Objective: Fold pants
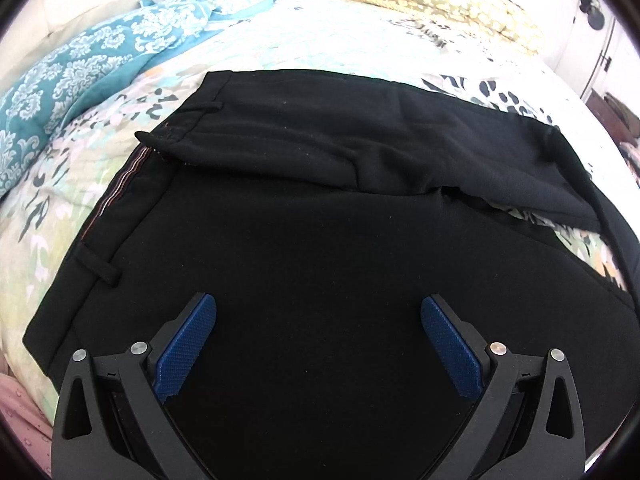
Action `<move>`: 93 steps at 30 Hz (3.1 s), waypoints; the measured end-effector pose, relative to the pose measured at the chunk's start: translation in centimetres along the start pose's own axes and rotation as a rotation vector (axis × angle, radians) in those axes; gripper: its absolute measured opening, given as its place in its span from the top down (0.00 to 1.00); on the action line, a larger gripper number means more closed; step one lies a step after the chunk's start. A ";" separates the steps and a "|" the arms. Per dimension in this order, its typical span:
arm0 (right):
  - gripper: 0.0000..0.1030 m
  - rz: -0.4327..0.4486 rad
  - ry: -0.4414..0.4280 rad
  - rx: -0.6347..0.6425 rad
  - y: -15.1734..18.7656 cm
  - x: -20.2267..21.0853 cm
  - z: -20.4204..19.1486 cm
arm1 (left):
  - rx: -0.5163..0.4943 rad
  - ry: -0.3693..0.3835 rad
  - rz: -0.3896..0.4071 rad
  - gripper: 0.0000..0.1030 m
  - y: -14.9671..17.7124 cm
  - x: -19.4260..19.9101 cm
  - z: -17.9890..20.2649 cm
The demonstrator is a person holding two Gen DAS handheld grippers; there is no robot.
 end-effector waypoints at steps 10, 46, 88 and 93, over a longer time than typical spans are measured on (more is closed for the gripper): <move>0.93 -0.100 -0.005 0.164 -0.6 -0.3 -1.8 | -0.025 -0.017 0.004 0.01 0.4 -0.1 0.3; 0.94 -0.066 -0.505 0.606 -3.4 19.4 -12.1 | 0.413 0.422 -0.378 0.96 -11.0 -6.5 13.4; 0.93 -0.336 0.525 0.823 -15.8 0.7 2.8 | -0.015 0.413 -0.359 0.92 8.5 8.2 13.9; 0.93 -0.335 0.582 0.792 -16.4 0.7 3.8 | -0.048 0.409 -0.388 0.91 9.7 7.9 14.2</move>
Point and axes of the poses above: each gripper's, at about its wrist camera, not at the fingertips, and x roughly against the way its jaws point, z to its right, y to its underside, the point moved 6 cm from there along -x, roughly the way its jaws point, and after that the axes turned 5 degrees about x, right-handed, at the moved point
